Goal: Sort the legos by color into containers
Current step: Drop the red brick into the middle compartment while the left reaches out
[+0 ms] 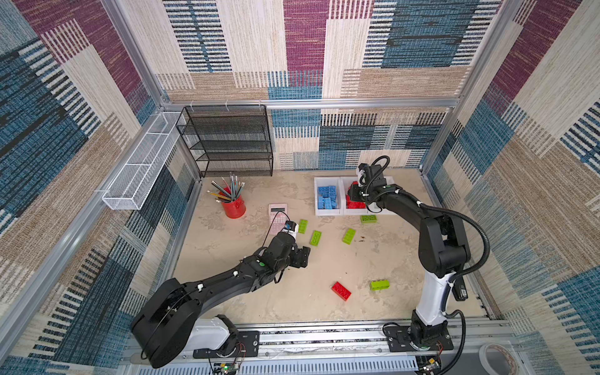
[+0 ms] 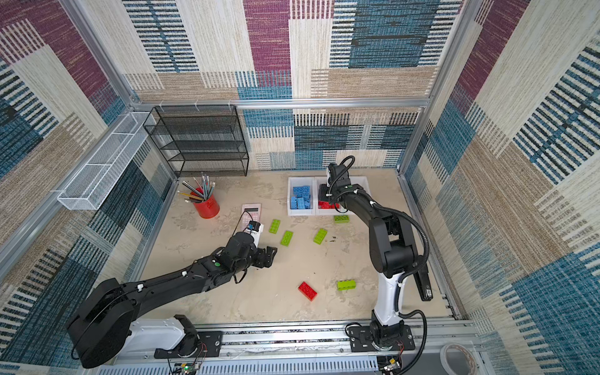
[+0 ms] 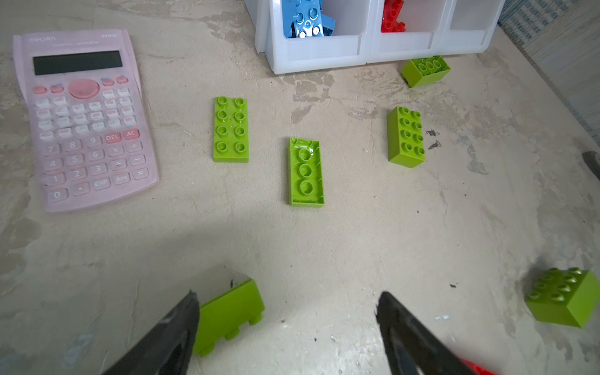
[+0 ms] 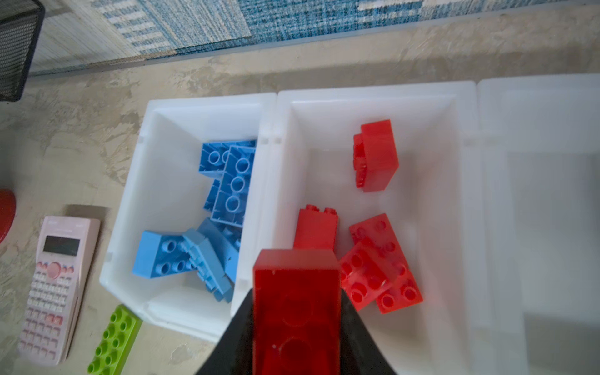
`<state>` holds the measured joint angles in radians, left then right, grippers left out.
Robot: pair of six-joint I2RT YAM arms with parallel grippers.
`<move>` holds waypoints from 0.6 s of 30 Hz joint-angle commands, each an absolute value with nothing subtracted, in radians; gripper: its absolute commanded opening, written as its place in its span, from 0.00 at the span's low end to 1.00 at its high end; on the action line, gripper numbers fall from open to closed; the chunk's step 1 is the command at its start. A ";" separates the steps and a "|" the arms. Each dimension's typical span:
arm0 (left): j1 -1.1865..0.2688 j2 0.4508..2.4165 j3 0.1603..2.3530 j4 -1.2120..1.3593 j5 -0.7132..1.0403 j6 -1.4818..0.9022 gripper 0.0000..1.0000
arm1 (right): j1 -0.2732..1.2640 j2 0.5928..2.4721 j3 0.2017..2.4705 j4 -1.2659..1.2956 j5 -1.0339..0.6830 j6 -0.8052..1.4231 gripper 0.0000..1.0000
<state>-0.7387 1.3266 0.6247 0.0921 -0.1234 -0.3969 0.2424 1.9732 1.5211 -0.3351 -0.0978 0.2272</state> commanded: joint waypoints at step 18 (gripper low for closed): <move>-0.769 1.422 0.704 0.059 0.069 -0.277 0.84 | 0.206 2.099 1.714 -0.392 -0.159 0.195 0.66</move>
<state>-0.7551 1.4120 0.6857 0.0410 -0.0174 -0.3374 0.2050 2.1242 1.7142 -0.3866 -0.1463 0.2050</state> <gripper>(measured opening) 0.841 0.654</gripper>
